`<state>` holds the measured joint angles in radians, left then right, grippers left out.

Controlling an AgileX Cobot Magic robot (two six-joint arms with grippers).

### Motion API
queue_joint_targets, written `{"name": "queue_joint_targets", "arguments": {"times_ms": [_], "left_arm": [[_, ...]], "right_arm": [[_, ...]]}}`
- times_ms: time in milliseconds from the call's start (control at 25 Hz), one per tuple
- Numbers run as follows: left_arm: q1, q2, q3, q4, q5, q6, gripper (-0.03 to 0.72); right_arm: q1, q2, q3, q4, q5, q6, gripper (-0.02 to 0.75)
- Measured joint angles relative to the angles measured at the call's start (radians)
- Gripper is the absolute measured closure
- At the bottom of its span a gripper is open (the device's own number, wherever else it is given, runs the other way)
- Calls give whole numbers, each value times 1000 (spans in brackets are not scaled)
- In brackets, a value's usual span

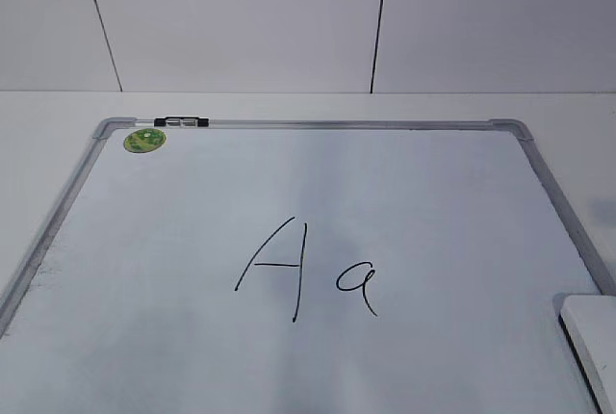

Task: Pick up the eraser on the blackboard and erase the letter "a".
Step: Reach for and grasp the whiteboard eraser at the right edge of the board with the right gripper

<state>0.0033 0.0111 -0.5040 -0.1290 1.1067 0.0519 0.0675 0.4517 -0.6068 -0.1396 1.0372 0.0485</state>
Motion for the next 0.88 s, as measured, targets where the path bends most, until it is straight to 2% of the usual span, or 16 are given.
{"name": "queue_joint_targets", "arguments": {"times_ms": [320,520,880], "left_arm": [[0,0,0,-2,0,0,449],[0,0,0,-2,0,0,449],[0,0,0,-4,0,0,449]], "right_arm": [[0,219,-45,47,-31,-19,146],[0,383,-106,109,-20,-19,80],[0,604,-201,155,106,-19,62]]}}
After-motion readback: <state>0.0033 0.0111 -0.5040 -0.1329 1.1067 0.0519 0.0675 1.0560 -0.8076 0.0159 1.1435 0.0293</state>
